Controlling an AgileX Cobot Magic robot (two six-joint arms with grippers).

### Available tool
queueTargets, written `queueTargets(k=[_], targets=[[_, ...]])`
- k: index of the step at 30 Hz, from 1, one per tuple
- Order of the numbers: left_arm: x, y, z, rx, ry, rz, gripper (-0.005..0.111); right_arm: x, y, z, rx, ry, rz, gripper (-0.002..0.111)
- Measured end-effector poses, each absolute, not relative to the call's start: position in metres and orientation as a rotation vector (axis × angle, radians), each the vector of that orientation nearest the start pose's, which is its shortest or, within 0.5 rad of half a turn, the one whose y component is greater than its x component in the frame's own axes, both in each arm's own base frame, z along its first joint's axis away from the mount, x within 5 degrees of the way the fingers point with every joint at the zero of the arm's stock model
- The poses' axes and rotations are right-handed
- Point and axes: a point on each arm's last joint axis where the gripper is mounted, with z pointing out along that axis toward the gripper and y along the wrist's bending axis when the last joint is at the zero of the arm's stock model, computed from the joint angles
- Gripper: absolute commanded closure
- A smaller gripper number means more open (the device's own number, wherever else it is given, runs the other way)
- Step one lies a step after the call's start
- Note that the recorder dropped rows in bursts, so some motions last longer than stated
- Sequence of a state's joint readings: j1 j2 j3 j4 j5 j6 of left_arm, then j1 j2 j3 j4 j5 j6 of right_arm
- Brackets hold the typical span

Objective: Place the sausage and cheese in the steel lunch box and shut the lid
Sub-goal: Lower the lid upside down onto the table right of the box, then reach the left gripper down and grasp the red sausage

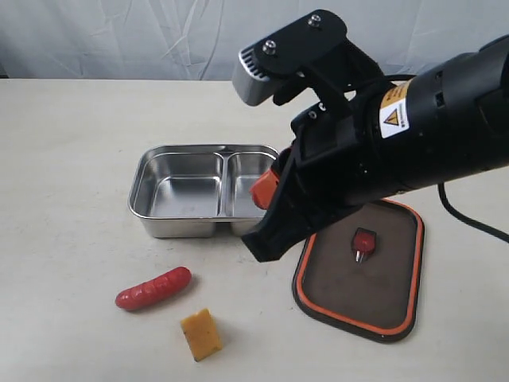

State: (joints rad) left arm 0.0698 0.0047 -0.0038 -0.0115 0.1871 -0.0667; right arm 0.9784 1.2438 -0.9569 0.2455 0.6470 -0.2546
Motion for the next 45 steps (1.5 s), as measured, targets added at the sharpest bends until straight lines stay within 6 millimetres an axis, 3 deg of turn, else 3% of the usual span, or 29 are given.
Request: queueTargets(k=[8, 12, 17, 20, 24, 27, 31, 33, 37, 45], targets=[[0.055, 0.006, 0.22, -0.35, 1.384, -0.259, 0.107, 0.13, 0.219, 0.306, -1.309, 2.147, 0.583, 0.109], [0.054, 0.0, 0.233, -0.347, 1.463, -0.345, 0.107, 0.13, 0.219, 0.306, -1.311, 2.149, 0.582, 0.109], [0.071, -0.015, 0.278, -0.059, 1.71, -0.309, 0.107, 0.131, 0.218, 0.306, -1.315, 2.145, 0.571, 0.109], [0.1, -0.027, 0.311, 0.227, 1.828, -0.236, 0.107, 0.132, 0.218, 0.306, -1.325, 2.136, 0.55, 0.109], [0.151, -0.041, 0.328, 0.505, 2.003, -0.2, 0.104, 0.132, 0.217, 0.305, -1.336, 2.136, 0.535, 0.109], [0.185, -0.051, 0.322, 0.628, 2.152, -0.242, 0.089, 0.132, 0.216, 0.304, -1.344, 2.14, 0.528, 0.109], [0.216, -0.061, 0.287, 0.833, 2.343, -0.337, 0.052, 0.131, 0.215, 0.304, -1.355, 2.144, 0.515, 0.109], [0.225, -0.066, 0.271, 0.952, 2.379, -0.38, 0.041, 0.132, 0.215, 0.304, -1.362, 2.141, 0.503, 0.109], [0.235, -0.087, 0.238, 1.206, 2.393, -0.467, 0.042, 0.132, 0.214, 0.304, -1.369, 2.136, 0.489, 0.109], [0.24, -0.123, 0.192, 1.501, 2.414, -0.46, 0.044, 0.13, 0.211, 0.301, -1.41, 2.172, 0.459, 0.109]])
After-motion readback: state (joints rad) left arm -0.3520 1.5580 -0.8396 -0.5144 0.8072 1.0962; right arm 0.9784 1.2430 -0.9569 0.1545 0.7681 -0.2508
